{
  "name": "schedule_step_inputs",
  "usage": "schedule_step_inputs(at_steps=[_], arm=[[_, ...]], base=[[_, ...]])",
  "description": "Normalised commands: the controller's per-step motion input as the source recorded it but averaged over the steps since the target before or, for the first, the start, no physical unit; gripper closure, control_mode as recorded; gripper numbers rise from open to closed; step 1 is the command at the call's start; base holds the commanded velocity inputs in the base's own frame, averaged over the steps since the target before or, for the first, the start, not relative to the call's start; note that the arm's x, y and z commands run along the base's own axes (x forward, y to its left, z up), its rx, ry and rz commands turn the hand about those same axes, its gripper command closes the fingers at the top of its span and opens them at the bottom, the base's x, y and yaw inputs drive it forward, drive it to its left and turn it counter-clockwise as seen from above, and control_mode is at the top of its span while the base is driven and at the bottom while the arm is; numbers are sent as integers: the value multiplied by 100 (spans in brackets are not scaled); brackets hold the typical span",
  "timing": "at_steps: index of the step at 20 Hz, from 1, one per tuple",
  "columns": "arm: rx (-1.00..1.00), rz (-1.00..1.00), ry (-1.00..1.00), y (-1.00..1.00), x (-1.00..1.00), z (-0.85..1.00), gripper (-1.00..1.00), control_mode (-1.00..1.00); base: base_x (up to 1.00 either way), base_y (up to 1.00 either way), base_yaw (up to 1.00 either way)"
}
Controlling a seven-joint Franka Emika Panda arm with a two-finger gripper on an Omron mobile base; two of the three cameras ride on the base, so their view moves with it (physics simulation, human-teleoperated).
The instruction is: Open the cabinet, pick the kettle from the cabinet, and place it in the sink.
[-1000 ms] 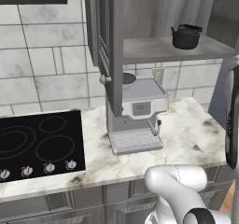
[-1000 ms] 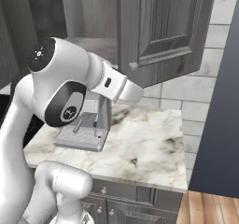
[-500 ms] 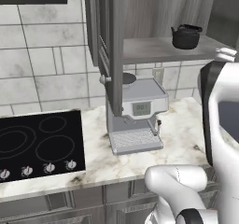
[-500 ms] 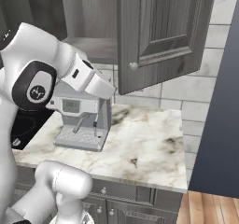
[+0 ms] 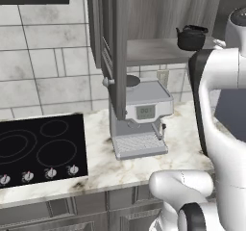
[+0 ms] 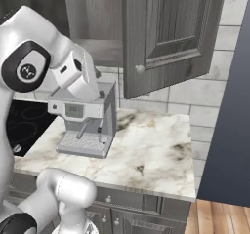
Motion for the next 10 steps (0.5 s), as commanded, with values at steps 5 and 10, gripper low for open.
schedule_step_inputs(at_steps=[5, 10], arm=[[37, -10, -9, 23, 9, 1, -100, -100], [24, -8, -28, 14, 9, 0, -100, -100]], base=[[0, 0, 0], [0, 0, 0]])
